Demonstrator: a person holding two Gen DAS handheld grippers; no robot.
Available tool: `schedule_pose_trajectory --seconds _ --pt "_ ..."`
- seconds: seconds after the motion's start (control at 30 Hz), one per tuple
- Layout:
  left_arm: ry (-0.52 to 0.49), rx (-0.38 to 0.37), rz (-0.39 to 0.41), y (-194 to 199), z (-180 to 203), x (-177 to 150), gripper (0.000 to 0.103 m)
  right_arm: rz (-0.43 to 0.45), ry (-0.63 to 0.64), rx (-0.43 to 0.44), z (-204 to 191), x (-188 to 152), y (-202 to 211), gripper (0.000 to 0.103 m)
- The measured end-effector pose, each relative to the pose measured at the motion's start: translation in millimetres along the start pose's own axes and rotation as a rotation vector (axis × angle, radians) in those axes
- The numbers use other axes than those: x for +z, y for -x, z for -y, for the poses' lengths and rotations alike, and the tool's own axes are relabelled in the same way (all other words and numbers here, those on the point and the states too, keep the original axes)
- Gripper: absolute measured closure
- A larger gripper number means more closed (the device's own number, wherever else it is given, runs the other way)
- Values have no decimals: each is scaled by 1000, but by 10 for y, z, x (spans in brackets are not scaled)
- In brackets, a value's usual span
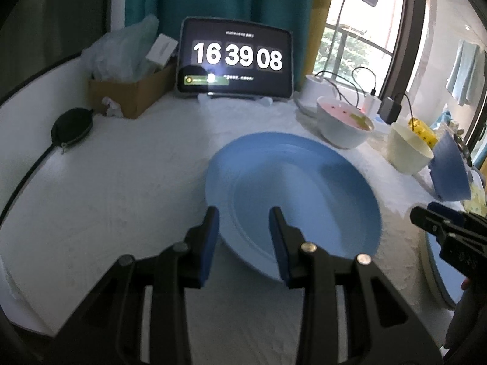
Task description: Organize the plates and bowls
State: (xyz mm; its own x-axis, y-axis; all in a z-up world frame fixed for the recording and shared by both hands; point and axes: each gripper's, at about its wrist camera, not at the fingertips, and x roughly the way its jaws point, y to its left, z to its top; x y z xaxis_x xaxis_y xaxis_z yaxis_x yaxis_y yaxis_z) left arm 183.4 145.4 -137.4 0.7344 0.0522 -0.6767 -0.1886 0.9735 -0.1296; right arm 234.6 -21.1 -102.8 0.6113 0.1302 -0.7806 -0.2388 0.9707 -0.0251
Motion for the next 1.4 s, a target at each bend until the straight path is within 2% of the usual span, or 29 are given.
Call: schedule_pose_trajectory --seconds 0.37,0.67,0.87,1.03,1.13,1.4 --pt "23 7 -23 -162 -97 41 68 -33 9 49 -226 62 -217 60" --pt "65 15 -102 -365 -201 15 68 -73 16 56 -340 59 -390 60" --pt "27 52 -114 -412 -115 3 68 -98 14 65 -355 24 -462 61" --pt "18 39 -116 -408 -105 2 69 -110 -8 104 -350 -8 -510 64" --pt "-6 24 -117 -394 -57 -8 72 -104 1 119 -396 -14 -505 72" --pt "-4 11 -114 -340 -38 -39 75 -91 12 97 -412 -67 -453 74"
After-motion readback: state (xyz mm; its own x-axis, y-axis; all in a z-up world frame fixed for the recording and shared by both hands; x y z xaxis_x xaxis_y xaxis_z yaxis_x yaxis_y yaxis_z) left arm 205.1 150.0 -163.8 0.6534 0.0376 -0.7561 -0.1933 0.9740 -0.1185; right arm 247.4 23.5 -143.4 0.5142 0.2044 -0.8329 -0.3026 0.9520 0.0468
